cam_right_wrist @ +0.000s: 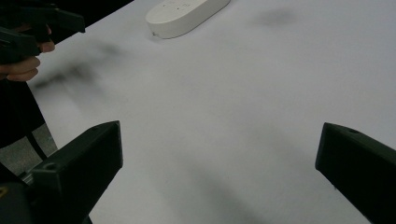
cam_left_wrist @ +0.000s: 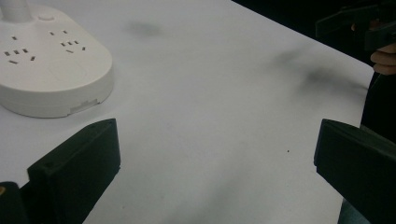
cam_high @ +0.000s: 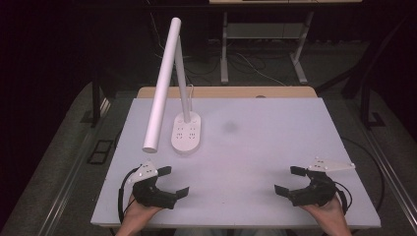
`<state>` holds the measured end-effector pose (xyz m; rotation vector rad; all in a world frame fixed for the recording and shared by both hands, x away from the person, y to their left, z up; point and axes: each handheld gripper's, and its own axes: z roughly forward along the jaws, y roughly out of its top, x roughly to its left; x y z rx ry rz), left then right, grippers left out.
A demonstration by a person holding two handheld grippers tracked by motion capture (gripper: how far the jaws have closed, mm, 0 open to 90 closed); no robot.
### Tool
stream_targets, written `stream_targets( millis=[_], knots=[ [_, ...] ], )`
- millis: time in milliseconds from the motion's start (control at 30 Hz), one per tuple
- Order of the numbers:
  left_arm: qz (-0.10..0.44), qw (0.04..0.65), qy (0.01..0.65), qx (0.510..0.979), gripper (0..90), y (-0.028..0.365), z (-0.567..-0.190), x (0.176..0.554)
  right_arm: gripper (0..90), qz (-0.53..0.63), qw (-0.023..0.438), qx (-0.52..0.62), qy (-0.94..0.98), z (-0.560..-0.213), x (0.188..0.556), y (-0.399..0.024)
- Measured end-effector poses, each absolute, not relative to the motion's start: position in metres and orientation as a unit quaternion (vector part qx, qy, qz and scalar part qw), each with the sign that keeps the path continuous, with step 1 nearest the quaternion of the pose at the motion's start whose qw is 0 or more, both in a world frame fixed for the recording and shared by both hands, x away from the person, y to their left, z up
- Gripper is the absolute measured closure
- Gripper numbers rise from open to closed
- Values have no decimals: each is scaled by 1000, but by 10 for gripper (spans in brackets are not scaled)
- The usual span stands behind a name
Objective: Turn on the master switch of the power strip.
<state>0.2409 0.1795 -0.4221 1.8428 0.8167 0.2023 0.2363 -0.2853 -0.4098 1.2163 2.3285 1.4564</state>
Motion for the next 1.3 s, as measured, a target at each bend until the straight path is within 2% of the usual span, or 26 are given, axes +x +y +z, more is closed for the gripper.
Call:
stream_targets(
  millis=[733,1300],
  knots=[
    [74,523,346,776,0,180,-422,241,3,472,57,396,786,-413,235,-282],
    [50,495,330,802,0,174,-416,252,3,465,52,397,790,-416,236,-280]
  ],
)
